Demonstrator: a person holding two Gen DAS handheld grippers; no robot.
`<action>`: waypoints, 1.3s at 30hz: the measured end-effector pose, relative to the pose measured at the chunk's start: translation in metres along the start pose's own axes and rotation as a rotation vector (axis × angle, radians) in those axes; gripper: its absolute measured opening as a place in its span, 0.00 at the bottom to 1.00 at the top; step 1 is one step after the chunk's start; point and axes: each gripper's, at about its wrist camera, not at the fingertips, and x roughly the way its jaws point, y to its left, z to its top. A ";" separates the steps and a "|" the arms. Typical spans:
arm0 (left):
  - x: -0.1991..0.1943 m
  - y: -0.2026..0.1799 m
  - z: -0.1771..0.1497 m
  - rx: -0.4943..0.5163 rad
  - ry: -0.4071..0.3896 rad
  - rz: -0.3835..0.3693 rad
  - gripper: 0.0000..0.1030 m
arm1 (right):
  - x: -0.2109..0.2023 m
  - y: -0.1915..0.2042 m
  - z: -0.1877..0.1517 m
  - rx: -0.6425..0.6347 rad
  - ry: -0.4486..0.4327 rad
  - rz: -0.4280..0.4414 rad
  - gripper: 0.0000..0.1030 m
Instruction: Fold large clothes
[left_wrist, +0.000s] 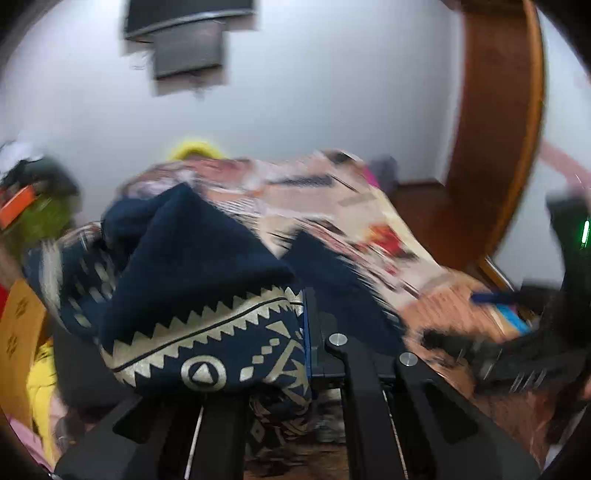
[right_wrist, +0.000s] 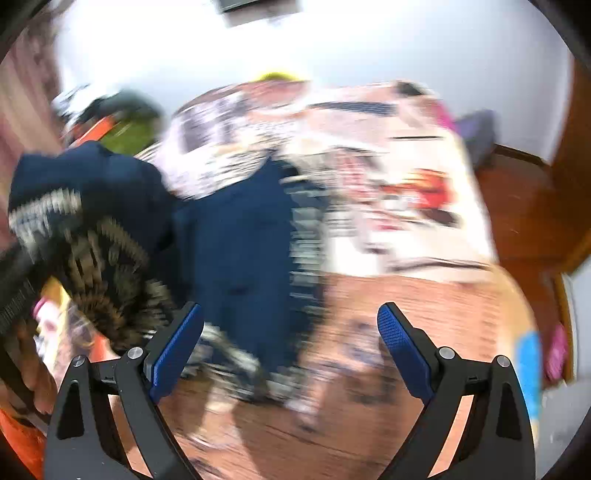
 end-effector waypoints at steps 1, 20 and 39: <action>0.007 -0.009 -0.004 0.010 0.025 -0.036 0.05 | -0.008 -0.015 -0.002 0.025 -0.008 -0.023 0.91; 0.004 -0.025 -0.052 0.036 0.209 -0.277 0.48 | -0.041 -0.013 -0.005 0.029 -0.067 0.038 0.91; 0.011 0.070 -0.089 -0.079 0.229 -0.043 0.72 | 0.033 -0.022 -0.016 0.021 0.103 0.011 0.91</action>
